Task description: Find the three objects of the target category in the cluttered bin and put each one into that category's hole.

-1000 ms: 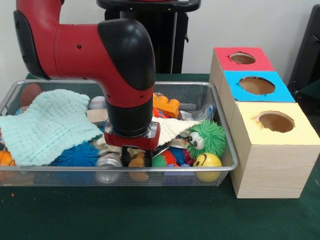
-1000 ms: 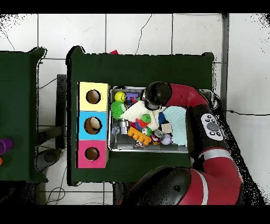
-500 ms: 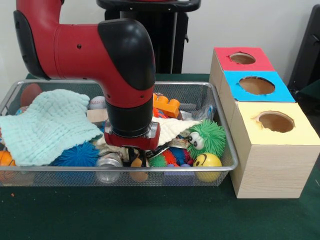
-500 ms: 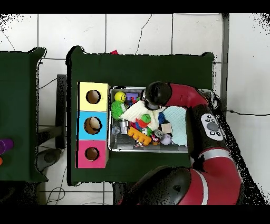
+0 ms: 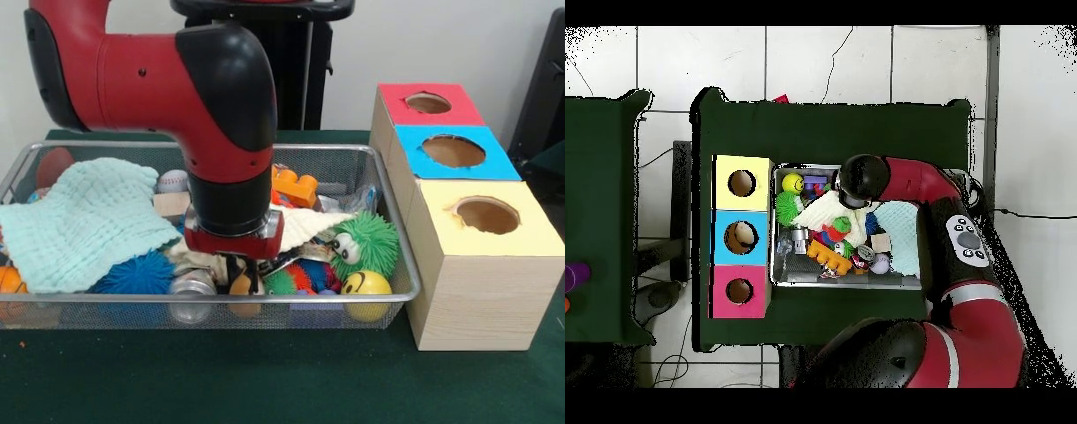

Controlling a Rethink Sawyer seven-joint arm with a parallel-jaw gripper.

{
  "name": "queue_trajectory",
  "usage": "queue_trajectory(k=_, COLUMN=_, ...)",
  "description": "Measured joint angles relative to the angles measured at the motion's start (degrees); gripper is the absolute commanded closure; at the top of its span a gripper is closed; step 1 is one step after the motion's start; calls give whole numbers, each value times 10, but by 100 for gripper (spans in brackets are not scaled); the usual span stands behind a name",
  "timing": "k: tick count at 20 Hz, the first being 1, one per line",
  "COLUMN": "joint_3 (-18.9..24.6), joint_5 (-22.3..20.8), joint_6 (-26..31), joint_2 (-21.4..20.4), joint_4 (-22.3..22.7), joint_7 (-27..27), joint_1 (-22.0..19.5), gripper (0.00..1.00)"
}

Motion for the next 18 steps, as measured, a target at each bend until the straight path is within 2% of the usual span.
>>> queue_trajectory(k=4, joint_3=-1, joint_5=1, joint_6=6, joint_2=-35, joint_4=18, joint_7=0, joint_1=7, gripper=100)
queue_trajectory(k=5, joint_3=-1, joint_5=4, joint_6=16, joint_2=-59, joint_4=26, joint_7=0, joint_1=12, gripper=100)
queue_trajectory(k=11, joint_3=-1, joint_5=22, joint_6=68, joint_2=-140, joint_4=44, joint_7=0, joint_1=30, gripper=100)
queue_trajectory(k=18, joint_3=-3, joint_5=40, joint_6=96, joint_2=-218, joint_4=51, joint_7=0, joint_1=51, gripper=100)
